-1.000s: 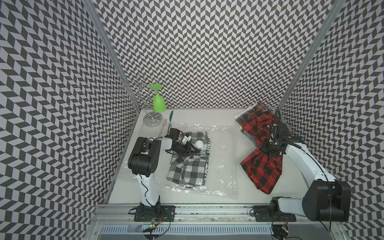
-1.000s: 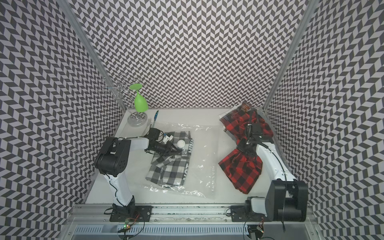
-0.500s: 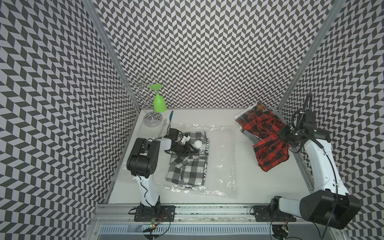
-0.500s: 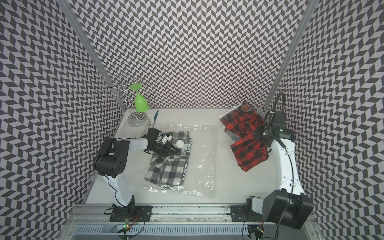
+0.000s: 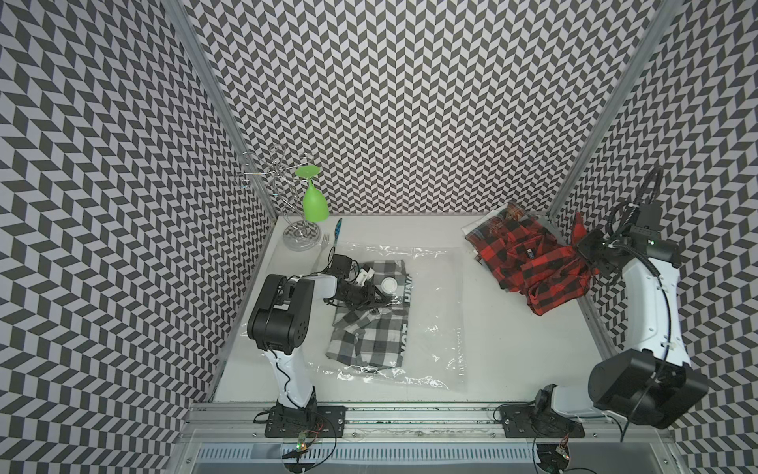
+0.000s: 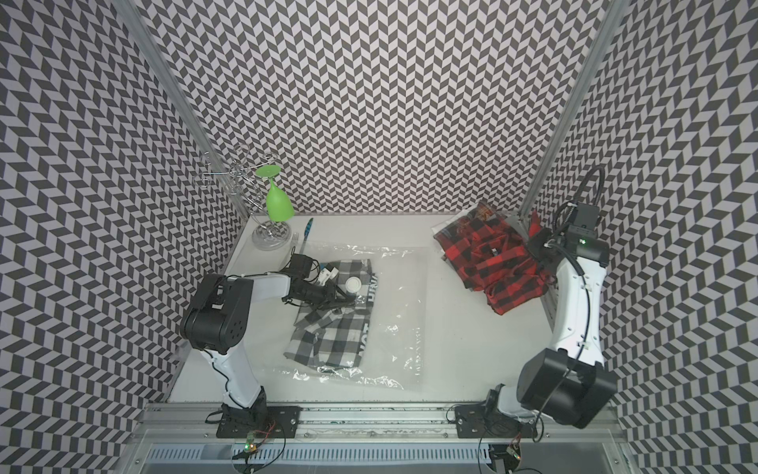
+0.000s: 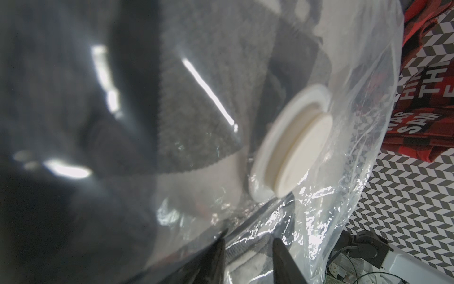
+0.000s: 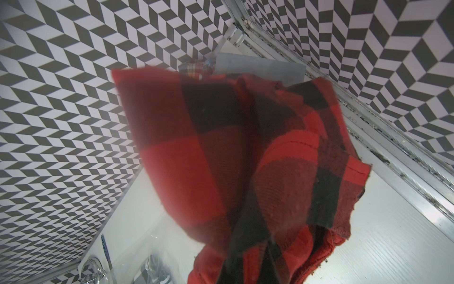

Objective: Take the shirt out of the vacuum bag
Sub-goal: Place the shirt at the corner of the board.

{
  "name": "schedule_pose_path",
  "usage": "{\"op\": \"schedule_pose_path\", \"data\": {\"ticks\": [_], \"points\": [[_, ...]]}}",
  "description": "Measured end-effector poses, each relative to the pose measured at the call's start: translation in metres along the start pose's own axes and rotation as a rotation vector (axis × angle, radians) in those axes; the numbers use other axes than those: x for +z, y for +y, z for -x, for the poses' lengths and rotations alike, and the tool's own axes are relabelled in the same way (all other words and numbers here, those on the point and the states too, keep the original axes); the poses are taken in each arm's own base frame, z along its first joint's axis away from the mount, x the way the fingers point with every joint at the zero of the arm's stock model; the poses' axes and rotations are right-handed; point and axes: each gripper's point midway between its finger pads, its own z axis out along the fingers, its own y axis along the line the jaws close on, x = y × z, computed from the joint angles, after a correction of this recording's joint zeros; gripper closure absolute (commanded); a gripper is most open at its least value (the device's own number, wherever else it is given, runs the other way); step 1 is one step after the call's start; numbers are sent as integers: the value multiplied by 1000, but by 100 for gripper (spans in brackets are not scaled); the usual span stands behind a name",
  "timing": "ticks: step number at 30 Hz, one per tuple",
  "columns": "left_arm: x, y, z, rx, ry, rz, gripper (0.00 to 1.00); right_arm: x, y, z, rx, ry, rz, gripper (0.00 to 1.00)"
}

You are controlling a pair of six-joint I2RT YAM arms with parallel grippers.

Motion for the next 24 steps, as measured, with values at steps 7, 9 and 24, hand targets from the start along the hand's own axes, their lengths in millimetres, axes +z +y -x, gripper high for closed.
{"op": "schedule_pose_path", "data": {"ticks": [7, 9, 24], "points": [[-1, 0, -1, 4, -4, 1, 64, 64, 17, 15, 6, 96, 83, 100], [-1, 0, -1, 4, -5, 4, 64, 84, 27, 20, -5, 129, 101, 100], [-4, 3, -4, 7, -16, 28, 64, 170, 106, -16, -139, 291, 193, 44]]}}
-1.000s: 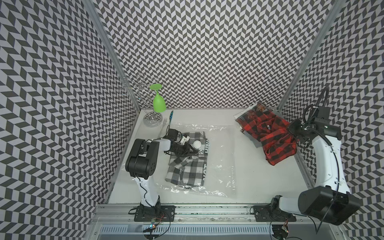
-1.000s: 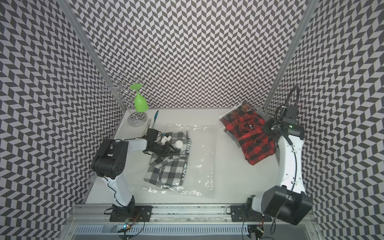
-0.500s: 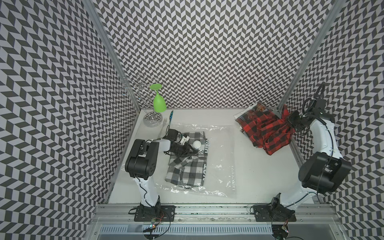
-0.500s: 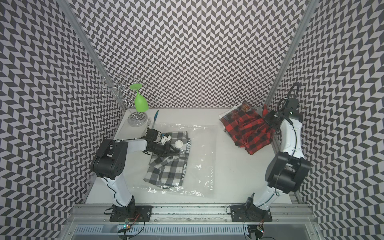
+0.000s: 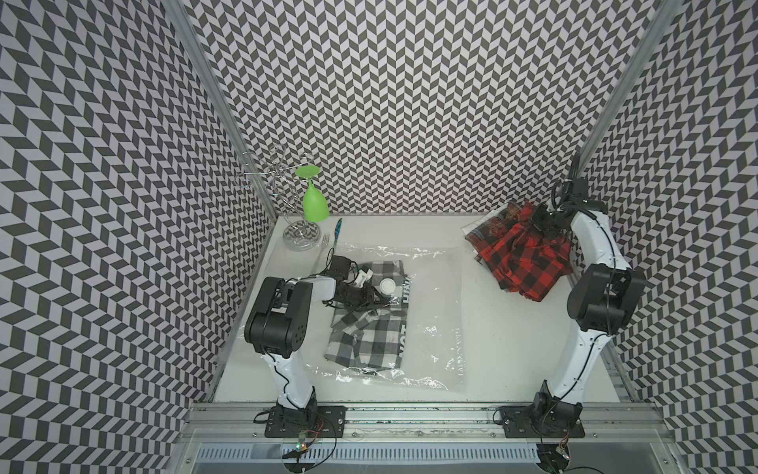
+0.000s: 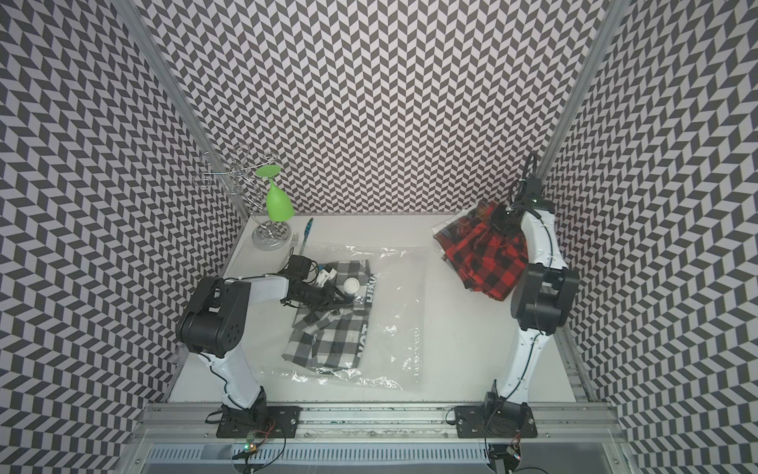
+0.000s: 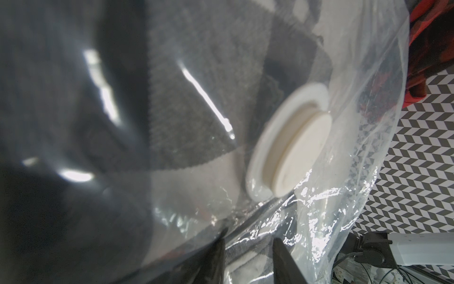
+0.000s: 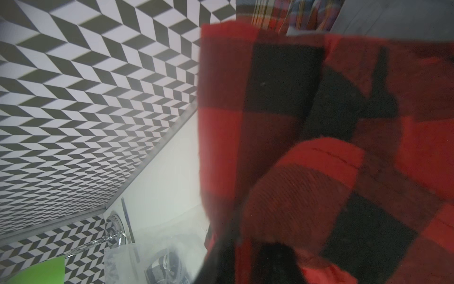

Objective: Take the shirt out of the vacuum bag
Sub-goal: Place the shirt at the corner of the board.

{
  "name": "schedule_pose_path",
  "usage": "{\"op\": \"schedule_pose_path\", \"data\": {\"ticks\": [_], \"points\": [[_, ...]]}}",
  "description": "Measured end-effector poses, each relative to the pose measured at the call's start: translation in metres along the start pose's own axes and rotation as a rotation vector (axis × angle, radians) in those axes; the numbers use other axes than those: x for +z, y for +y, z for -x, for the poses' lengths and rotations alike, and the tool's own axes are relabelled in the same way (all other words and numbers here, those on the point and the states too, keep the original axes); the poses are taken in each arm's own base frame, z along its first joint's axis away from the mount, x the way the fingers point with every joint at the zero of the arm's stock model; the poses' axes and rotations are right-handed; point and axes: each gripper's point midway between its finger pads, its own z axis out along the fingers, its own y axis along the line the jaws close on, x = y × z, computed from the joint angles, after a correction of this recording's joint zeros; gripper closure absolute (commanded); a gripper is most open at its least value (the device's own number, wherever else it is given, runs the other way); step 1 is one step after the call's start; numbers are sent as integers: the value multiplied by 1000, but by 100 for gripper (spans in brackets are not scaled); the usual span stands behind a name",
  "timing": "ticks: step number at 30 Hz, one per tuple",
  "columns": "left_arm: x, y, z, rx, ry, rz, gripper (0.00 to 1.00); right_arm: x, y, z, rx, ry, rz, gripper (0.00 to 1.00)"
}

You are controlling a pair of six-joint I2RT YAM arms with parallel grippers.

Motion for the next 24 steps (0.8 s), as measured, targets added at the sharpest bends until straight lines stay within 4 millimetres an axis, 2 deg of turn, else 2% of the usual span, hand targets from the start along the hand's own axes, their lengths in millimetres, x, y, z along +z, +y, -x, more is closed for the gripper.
{"op": "schedule_pose_path", "data": {"ticks": [1, 5, 11, 17, 19, 21, 22, 24], "points": [[0, 0, 0, 1, -1, 0, 64, 4, 2, -1, 0, 7, 12, 38], [-1, 0, -1, 3, -2, 4, 63, 5, 17, 0, -9, 14, 74, 25], [-1, 0, 0, 5, -4, 5, 62, -33, 51, 37, -49, -87, 220, 20], [-2, 0, -1, 2, -3, 8, 61, -81, 56, 57, -54, -165, 327, 12], [-2, 0, -1, 2, -3, 8, 62, -94, 56, 55, -61, -176, 351, 11], [-2, 0, -1, 2, -3, 8, 62, -104, 59, 43, -69, -163, 387, 12], [-2, 0, -1, 1, -3, 9, 62, -105, 60, 34, -70, -143, 406, 13], [-2, 0, -1, -1, -3, 10, 61, -103, 62, 2, -73, -75, 447, 20]]}}
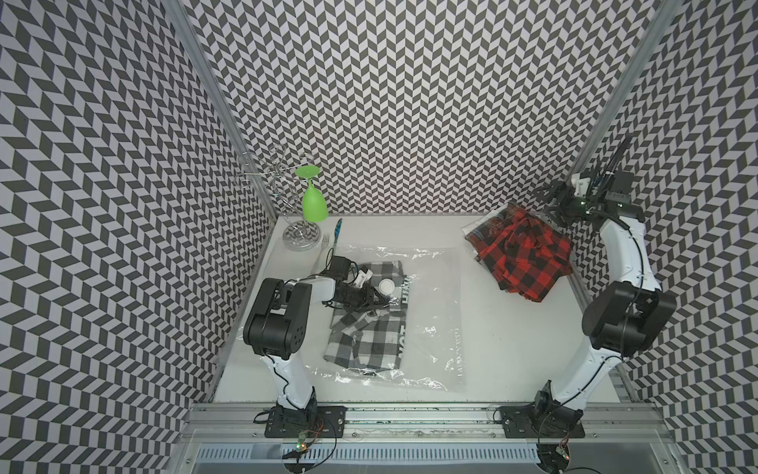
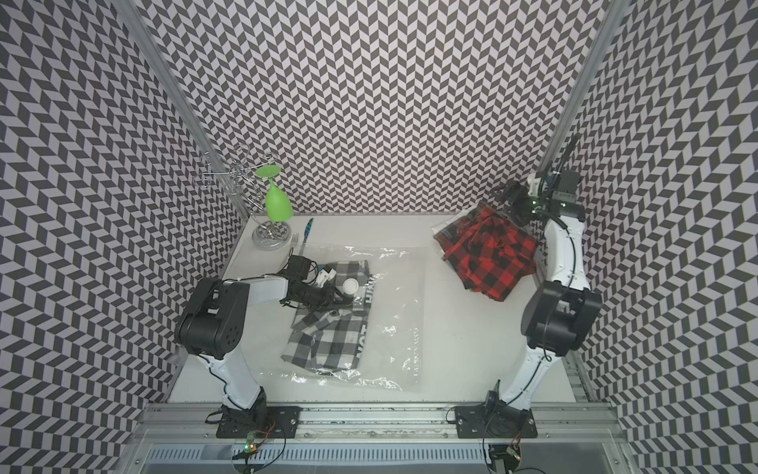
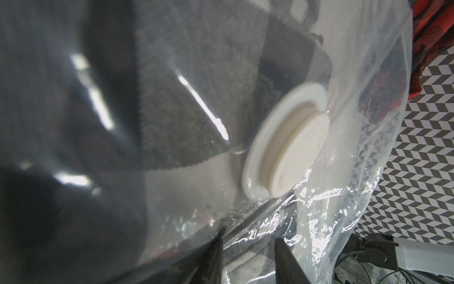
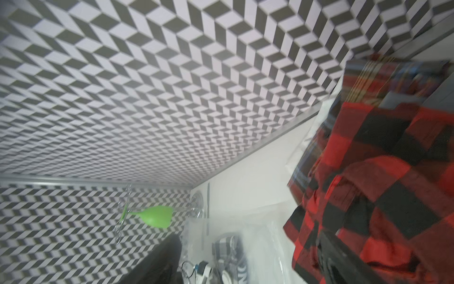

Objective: Take the shirt out of the vacuum bag
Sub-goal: Take out the shirt from the vacuum bag.

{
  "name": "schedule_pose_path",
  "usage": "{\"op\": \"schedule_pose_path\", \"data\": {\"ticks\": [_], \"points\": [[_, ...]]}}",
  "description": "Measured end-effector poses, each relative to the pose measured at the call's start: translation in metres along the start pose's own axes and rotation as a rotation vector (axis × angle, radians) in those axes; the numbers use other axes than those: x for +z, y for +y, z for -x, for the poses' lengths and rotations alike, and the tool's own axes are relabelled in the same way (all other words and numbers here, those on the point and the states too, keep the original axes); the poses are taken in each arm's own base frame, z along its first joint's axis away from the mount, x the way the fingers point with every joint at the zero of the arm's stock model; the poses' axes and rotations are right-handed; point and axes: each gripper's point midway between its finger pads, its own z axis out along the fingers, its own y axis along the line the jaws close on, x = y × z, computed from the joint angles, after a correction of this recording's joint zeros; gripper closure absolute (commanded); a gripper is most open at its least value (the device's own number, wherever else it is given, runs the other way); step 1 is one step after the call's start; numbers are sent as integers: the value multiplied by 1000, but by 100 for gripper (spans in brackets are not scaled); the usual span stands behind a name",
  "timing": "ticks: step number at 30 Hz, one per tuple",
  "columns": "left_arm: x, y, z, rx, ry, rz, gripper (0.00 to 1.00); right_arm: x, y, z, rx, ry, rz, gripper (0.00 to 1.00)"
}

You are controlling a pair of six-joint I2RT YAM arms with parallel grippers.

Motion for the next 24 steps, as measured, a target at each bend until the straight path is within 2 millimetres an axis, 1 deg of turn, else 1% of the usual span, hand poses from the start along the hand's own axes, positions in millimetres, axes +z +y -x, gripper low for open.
{"op": "schedule_pose_path", "data": {"ticks": [1, 2, 3, 4, 5, 6, 7, 8, 9, 10, 12, 14, 16, 21, 24], "points": [[0, 0, 0, 0, -1, 0, 62, 2, -1, -15, 13, 33, 11, 23], [0, 0, 0, -1, 0, 0, 62, 6, -4, -37, 20, 76, 22, 28], [0, 0, 0, -2, -1, 1, 62, 12, -8, -62, 34, 128, 26, 37], [0, 0, 0, -2, -1, 1, 63, 18, -12, -84, 48, 173, 27, 49], [0, 0, 1, -3, -1, 3, 65, 25, -18, -113, 61, 231, 27, 65], [0, 0, 1, -3, -3, 4, 66, 31, -27, -142, 86, 283, 22, 80], [0, 1, 1, -3, -4, 7, 68, 35, -34, -164, 101, 319, 21, 89], [0, 1, 2, -3, -6, 11, 69, 38, -44, -195, 132, 366, 24, 96], [0, 2, 2, -6, -6, 14, 72, 39, -56, -225, 178, 412, 18, 98], [0, 3, 2, -8, -7, 18, 74, 38, -68, -249, 218, 443, 11, 100], [0, 5, 2, -13, -7, 27, 76, 36, -90, -292, 295, 502, -11, 100], [0, 5, 2, -15, -7, 31, 76, 36, -99, -317, 330, 533, -8, 100], [0, 6, 2, -16, -7, 34, 76, 39, -99, -330, 332, 540, 23, 100], [0, 6, 2, -16, -6, 36, 77, 46, -87, -343, 293, 541, 121, 100], [0, 6, 2, -17, -7, 37, 77, 50, -80, -347, 268, 546, 162, 100]]}}
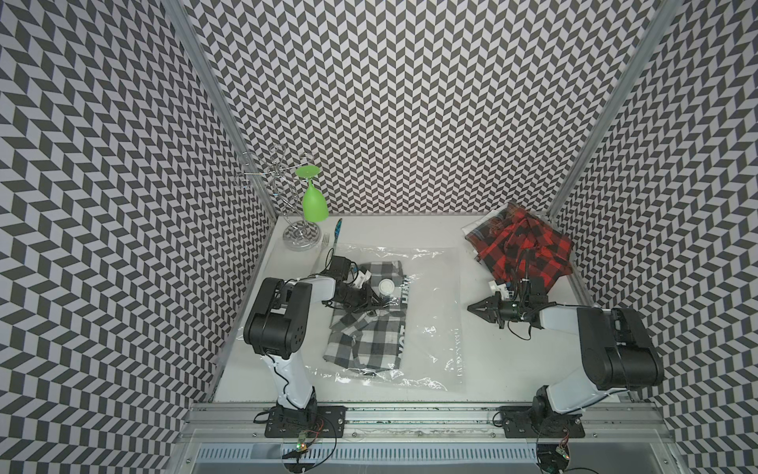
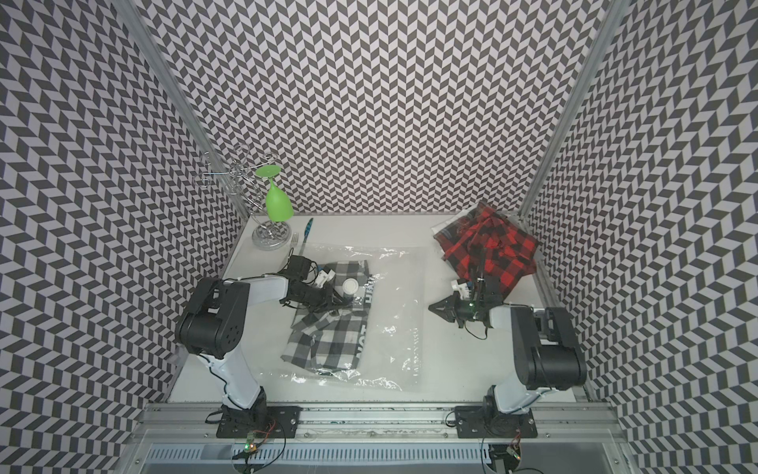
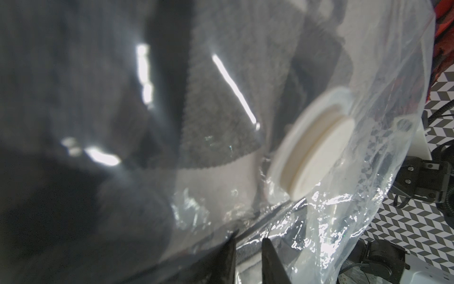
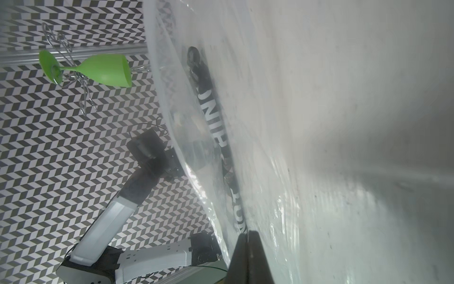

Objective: Take the shirt out of the vacuum bag
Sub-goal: Take out the shirt from the vacuum bag.

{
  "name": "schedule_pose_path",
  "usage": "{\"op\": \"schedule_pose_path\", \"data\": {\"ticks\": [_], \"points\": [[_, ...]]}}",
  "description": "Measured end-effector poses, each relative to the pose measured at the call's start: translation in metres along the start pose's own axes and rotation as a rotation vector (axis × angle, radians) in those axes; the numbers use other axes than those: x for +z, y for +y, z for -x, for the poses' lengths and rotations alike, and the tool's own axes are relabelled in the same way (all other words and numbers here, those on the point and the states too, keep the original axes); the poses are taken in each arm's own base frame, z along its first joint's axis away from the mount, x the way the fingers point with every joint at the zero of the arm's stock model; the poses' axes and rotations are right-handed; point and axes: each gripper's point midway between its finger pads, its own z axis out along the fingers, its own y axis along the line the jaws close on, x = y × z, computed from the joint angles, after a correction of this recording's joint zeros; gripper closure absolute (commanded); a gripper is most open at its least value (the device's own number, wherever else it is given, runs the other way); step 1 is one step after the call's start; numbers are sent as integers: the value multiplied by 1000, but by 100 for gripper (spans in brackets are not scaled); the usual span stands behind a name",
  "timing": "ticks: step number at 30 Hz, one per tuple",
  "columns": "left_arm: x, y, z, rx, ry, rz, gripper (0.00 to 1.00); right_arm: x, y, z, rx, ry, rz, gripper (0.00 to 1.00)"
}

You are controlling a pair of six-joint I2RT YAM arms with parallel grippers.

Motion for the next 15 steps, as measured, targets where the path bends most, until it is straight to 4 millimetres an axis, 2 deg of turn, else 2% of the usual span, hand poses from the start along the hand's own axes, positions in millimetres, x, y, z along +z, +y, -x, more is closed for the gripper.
{"op": "schedule_pose_path", "data": {"ticks": [15], "points": [[1, 0, -3, -1, 3, -5, 77, 51, 12, -21, -101, 109, 90, 100]]}}
